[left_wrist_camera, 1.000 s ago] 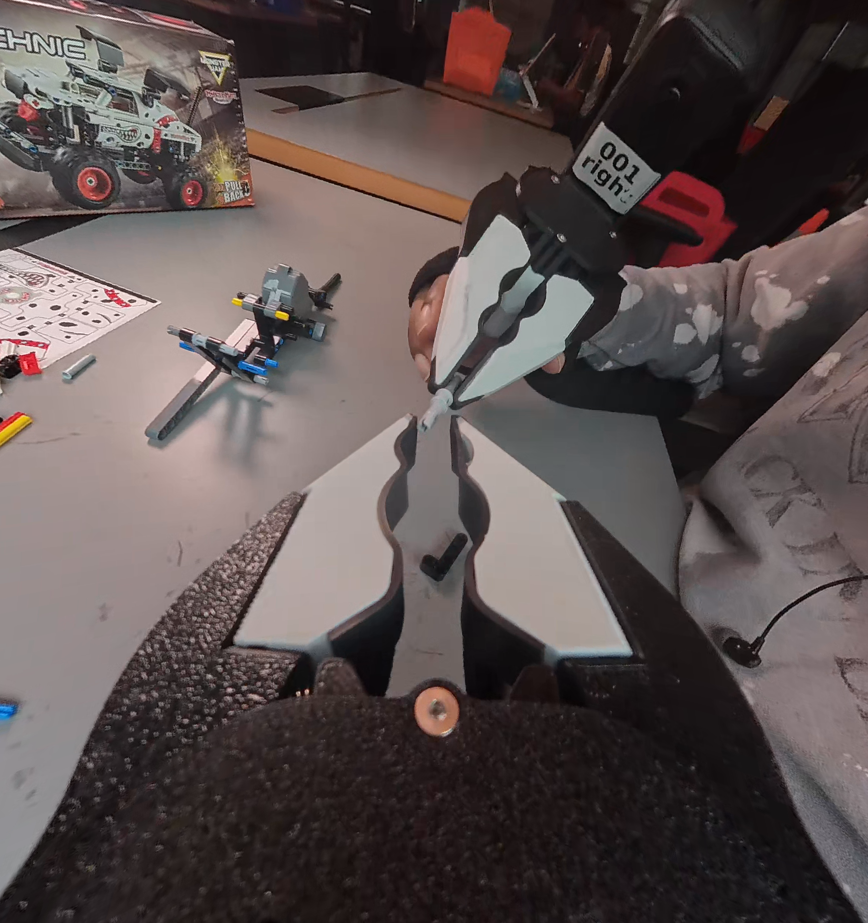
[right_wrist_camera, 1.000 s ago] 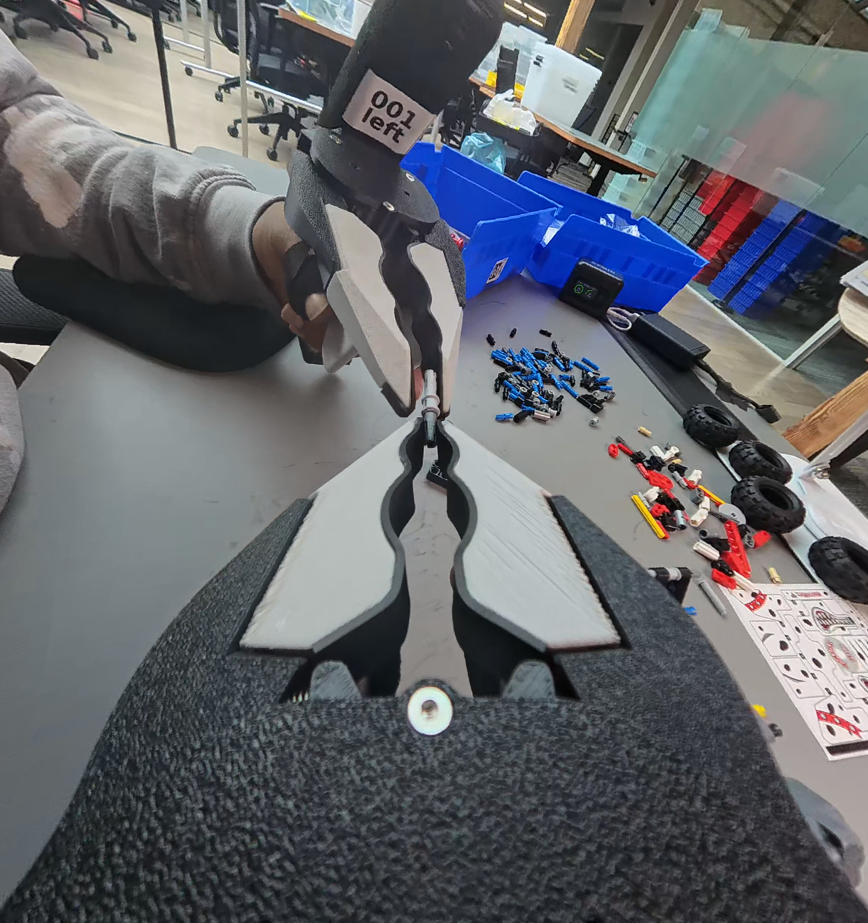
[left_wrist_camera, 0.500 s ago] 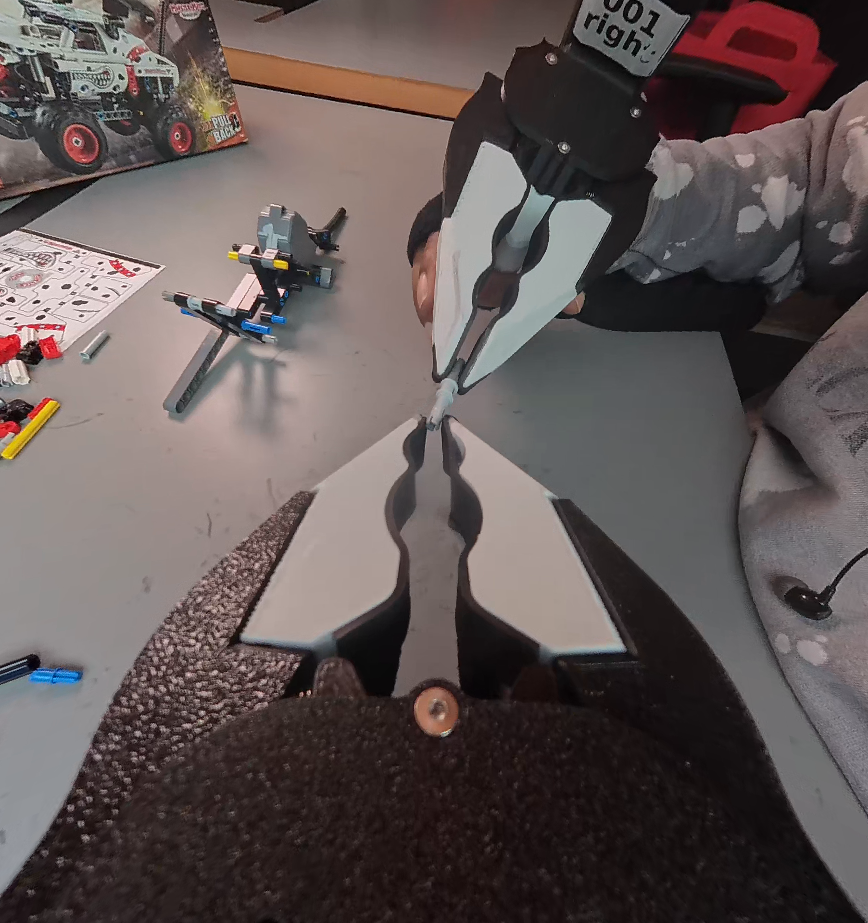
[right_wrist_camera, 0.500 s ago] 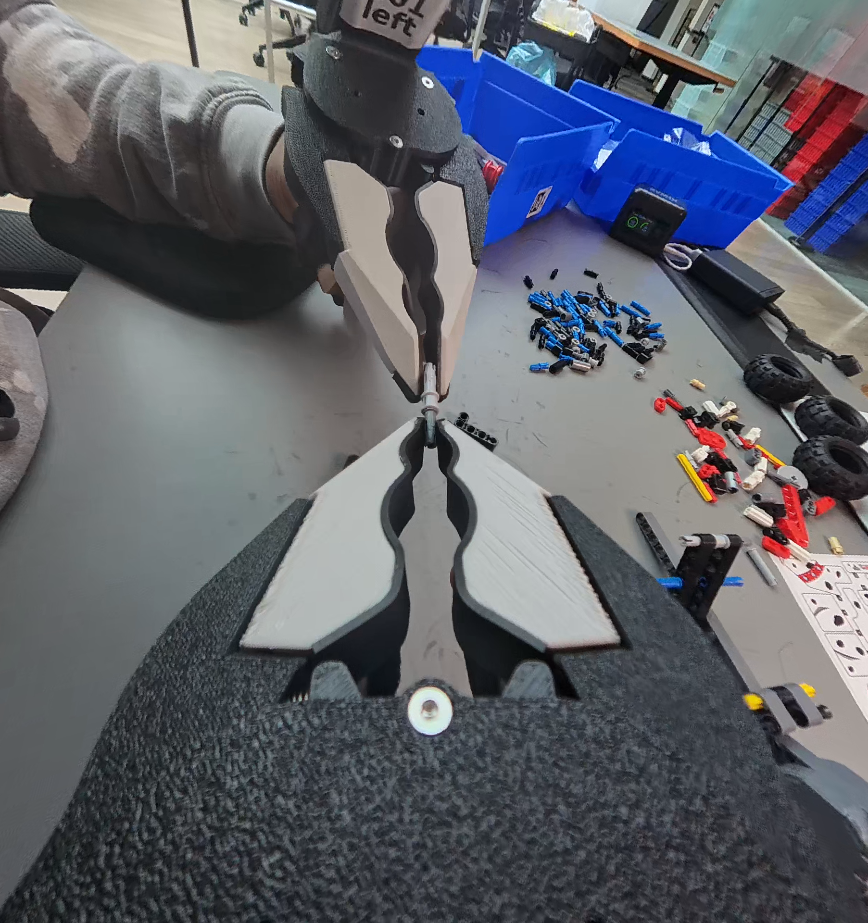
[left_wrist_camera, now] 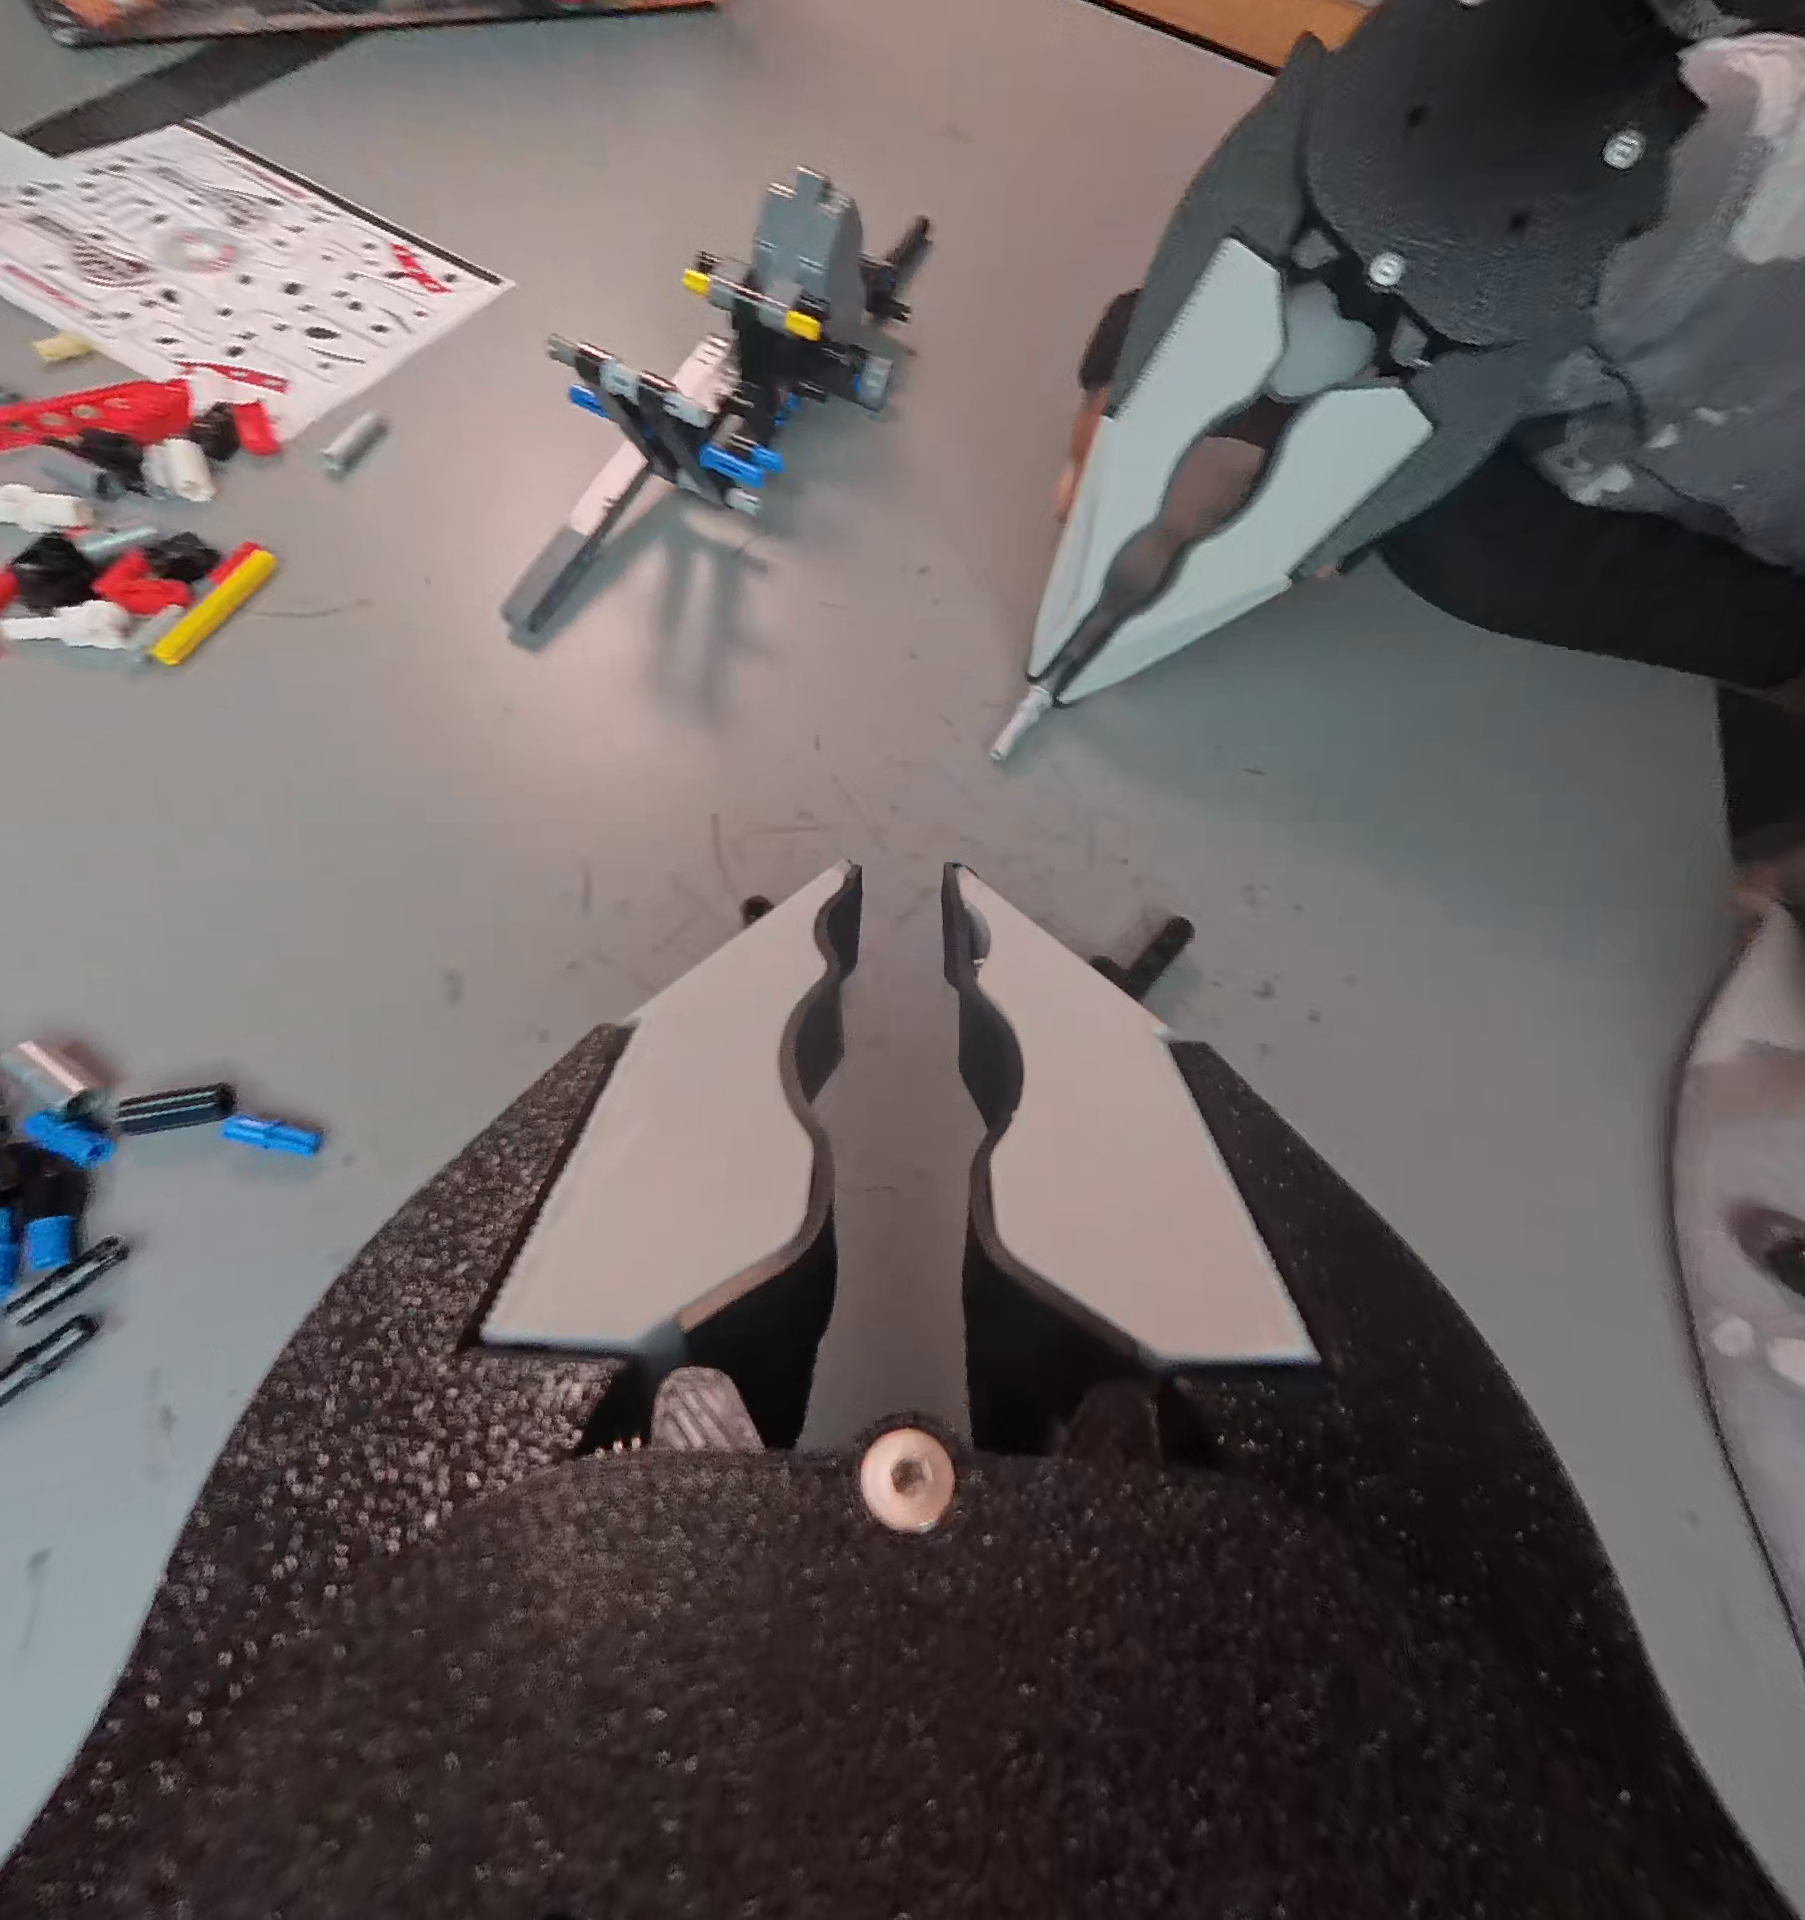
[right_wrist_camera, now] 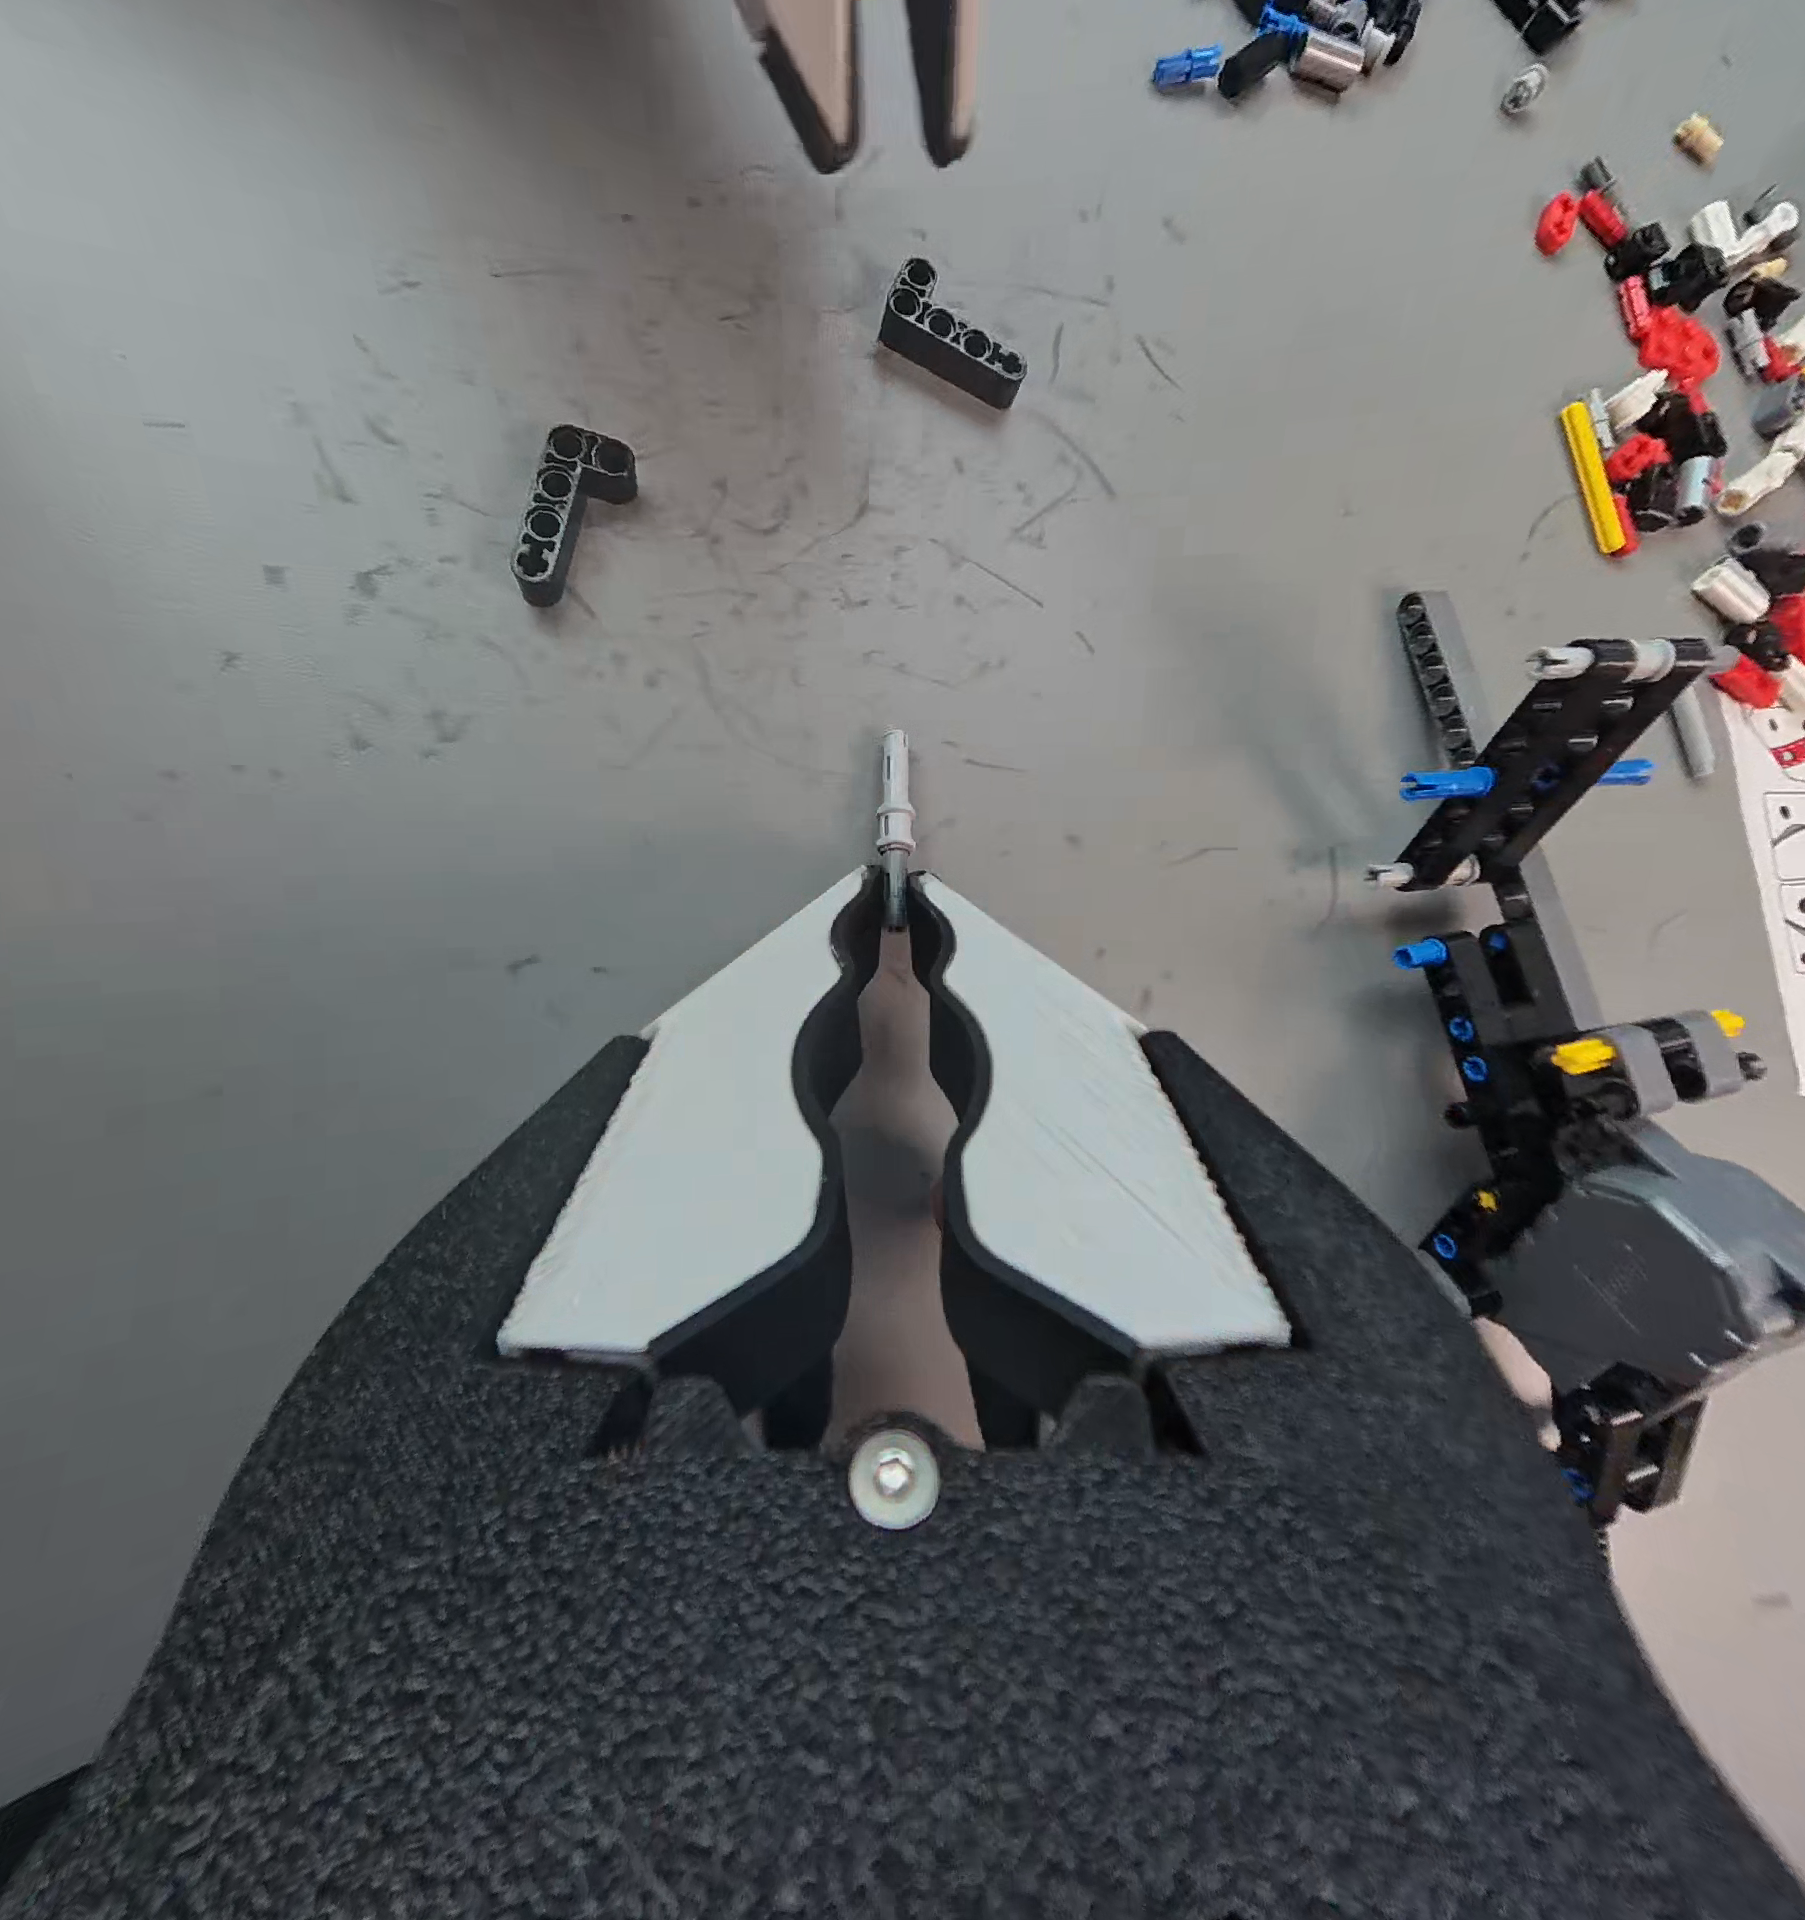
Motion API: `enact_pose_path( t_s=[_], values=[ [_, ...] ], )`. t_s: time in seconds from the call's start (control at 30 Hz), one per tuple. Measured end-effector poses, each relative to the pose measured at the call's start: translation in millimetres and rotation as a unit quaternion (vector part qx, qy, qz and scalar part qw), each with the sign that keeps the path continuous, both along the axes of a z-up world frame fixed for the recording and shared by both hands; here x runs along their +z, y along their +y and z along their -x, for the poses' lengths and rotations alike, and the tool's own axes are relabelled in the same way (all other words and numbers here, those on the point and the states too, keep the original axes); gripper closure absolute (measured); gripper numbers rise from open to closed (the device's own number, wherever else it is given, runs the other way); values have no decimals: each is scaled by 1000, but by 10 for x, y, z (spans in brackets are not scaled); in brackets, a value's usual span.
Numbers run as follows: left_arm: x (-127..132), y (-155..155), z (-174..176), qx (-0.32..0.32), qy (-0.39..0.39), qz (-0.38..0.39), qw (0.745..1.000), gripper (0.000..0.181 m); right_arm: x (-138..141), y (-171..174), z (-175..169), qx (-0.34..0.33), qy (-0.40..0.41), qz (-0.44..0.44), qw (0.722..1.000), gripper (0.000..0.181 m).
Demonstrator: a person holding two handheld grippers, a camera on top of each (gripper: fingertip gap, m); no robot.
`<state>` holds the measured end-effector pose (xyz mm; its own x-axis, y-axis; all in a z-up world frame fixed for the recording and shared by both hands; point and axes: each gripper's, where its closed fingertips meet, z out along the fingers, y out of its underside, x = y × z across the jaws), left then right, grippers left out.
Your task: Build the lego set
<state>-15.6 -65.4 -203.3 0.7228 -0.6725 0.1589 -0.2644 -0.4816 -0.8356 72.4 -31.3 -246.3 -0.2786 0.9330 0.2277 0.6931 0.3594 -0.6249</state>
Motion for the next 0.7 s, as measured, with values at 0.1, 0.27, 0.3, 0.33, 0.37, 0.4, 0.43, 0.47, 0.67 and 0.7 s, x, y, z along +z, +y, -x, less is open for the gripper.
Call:
enact_pose_path(
  t_s=[0.1,0.27,0.3,0.33,0.37,0.4,0.43,0.47,0.67,0.7],
  values=[
    [-81,-274,-202,-96,16,20,995,161,0,0,2,-1,2,-1,1000,177],
    [-318,-406,-405,-150,82,11,985,156,6,9,4,0,9,2,1000,173],
    [-342,-410,-431,-154,89,8,984,155,11,11,3,0,10,3,1000,172],
    [-363,-412,-448,-156,98,3,983,154,21,6,4,1,13,8,1000,170],
    [-379,-411,-457,-158,109,-3,982,153,41,-2,12,2,19,13,1000,170],
    [-396,-413,-464,-159,118,-6,980,152,64,-6,22,2,25,18,1000,169],
    [-414,-425,-471,-162,123,-6,979,157,90,-6,34,2,32,21,999,169],
    [-431,-435,-470,-164,130,-5,978,162,121,2,50,1,41,22,999,169],
    [-256,-338,-427,-127,77,-5,989,163,510,24,212,-3,159,31,987,165],
    [-132,-298,-427,-114,39,-12,993,163,619,1,239,0,189,41,981,164]
  ],
)
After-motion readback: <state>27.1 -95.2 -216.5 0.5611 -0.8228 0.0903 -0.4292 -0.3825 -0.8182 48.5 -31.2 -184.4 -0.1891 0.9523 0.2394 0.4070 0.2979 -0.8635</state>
